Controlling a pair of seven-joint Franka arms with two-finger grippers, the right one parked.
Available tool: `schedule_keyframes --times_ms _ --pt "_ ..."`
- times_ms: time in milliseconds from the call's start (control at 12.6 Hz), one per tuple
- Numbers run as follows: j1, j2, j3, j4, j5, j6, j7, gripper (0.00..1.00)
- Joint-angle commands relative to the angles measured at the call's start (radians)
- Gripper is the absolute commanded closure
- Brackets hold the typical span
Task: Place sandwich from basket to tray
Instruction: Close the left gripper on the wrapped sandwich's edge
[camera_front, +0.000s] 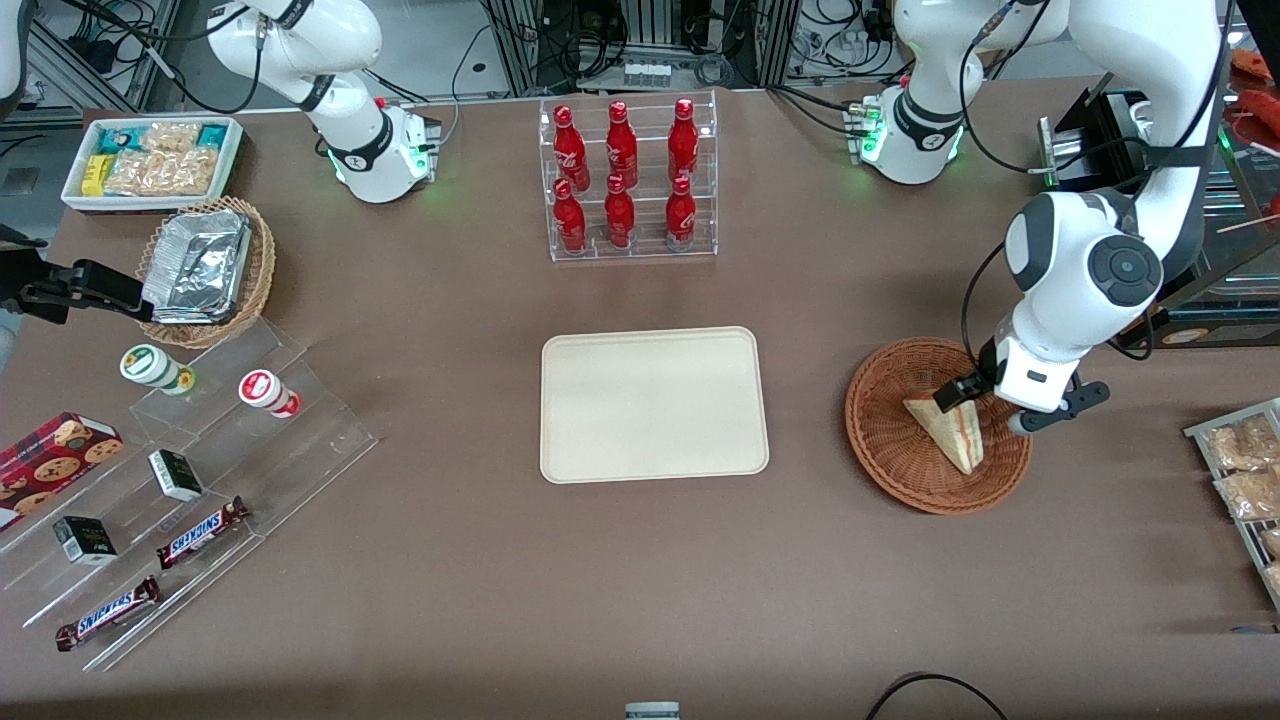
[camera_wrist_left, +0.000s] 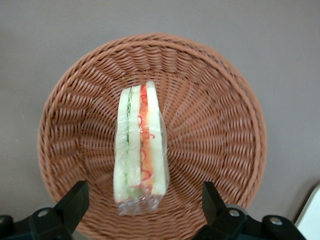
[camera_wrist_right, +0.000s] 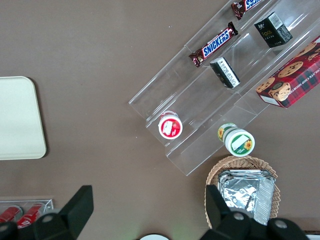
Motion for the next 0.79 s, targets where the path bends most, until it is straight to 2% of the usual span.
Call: schedule_keyframes --times_ms 0,634,713 --pt "0.003 0.002 -0.003 -0.032 0.012 0.055 -0.139 0.00" --pt "0.005 0.141 -0.001 -0.023 0.010 0.128 -0.143 0.00" --pt "0.005 0.142 -0.001 -0.024 0.010 0.127 -0.139 0.11"
